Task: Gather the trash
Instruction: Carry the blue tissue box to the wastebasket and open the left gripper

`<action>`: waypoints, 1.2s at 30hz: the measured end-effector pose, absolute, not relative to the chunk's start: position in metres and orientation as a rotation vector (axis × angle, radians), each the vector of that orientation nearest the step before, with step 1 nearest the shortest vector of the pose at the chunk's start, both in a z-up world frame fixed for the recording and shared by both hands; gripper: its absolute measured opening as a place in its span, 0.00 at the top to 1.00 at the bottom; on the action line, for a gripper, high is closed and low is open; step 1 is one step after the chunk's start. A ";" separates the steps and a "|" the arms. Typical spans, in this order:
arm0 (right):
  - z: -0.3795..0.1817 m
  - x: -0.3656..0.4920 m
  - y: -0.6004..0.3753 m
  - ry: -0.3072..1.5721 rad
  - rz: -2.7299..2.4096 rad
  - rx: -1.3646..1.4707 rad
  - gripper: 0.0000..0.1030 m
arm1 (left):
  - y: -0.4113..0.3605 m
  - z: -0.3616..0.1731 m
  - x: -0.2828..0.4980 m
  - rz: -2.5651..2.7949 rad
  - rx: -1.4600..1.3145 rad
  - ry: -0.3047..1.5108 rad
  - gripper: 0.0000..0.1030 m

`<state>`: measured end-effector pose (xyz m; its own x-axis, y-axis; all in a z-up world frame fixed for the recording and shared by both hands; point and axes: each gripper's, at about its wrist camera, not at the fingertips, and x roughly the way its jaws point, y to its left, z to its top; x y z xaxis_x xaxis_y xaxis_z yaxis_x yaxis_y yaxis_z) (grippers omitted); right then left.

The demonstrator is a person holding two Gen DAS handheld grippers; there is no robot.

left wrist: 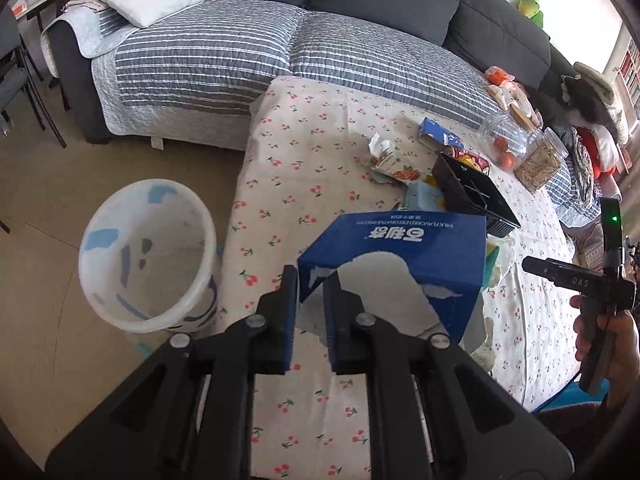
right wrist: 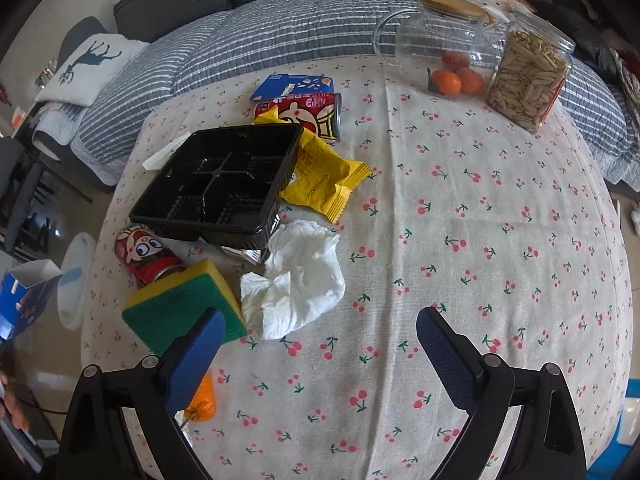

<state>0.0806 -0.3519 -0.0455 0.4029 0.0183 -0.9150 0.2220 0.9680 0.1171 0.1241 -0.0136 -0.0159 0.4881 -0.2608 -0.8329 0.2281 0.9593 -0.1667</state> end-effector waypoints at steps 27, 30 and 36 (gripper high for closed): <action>-0.054 0.079 -0.342 1.128 -0.008 0.290 0.88 | 0.056 -0.022 0.115 -0.187 -0.079 1.012 0.86; -0.034 0.069 -0.340 1.078 -0.001 0.295 0.88 | 0.064 -0.022 0.116 -0.164 -0.091 1.007 0.86; 0.008 0.057 -0.322 0.969 0.051 0.300 0.88 | 0.079 -0.030 0.126 -0.089 -0.066 0.997 0.86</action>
